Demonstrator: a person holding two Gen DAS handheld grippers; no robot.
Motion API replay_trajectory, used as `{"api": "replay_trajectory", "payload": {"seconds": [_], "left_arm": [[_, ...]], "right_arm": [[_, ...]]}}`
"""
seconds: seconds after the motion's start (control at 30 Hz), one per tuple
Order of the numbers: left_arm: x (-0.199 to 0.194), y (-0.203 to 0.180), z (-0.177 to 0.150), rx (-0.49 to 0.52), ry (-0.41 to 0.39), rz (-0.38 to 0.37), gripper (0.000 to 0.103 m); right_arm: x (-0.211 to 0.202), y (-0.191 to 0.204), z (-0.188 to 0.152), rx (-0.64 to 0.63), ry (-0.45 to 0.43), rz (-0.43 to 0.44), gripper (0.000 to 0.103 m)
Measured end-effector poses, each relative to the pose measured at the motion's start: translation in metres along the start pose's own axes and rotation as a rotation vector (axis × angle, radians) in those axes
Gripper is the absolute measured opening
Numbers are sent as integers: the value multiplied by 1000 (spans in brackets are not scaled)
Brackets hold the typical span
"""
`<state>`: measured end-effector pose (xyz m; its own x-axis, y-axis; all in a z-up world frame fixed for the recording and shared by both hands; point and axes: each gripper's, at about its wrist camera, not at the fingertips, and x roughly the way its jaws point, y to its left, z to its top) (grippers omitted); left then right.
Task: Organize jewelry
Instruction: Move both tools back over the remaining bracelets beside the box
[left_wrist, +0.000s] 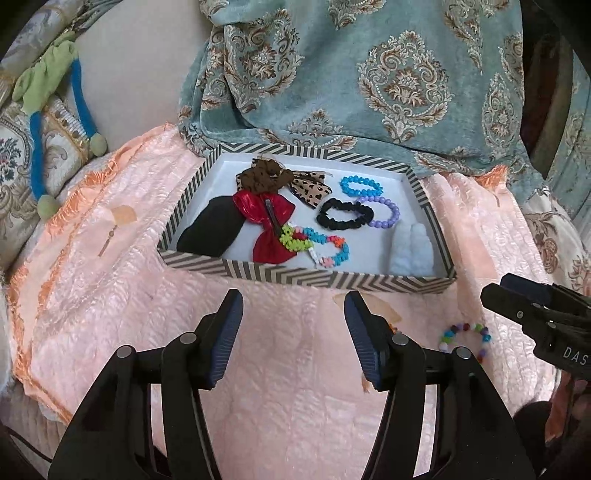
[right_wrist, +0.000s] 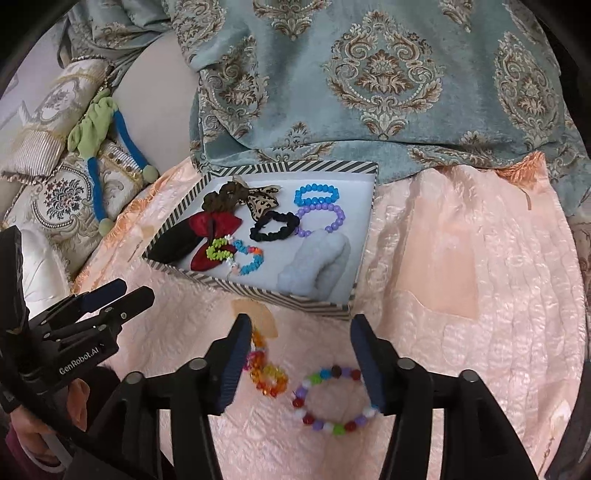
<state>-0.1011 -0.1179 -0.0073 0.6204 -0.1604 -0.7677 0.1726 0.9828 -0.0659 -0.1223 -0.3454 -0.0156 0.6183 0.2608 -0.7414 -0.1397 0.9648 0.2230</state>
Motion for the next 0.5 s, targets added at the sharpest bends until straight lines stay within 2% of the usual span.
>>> {"api": "replay_trajectory", "payload": {"seconds": [0.2,0.5], "left_arm": [[-2,1,-7,-32,34,-55,59],[16,-7,-17,-38,99,-103,59]], "right_arm": [[-10,-11,-13,25,8,-25,55],[13,-33,-36,61,101,-80,55]]}}
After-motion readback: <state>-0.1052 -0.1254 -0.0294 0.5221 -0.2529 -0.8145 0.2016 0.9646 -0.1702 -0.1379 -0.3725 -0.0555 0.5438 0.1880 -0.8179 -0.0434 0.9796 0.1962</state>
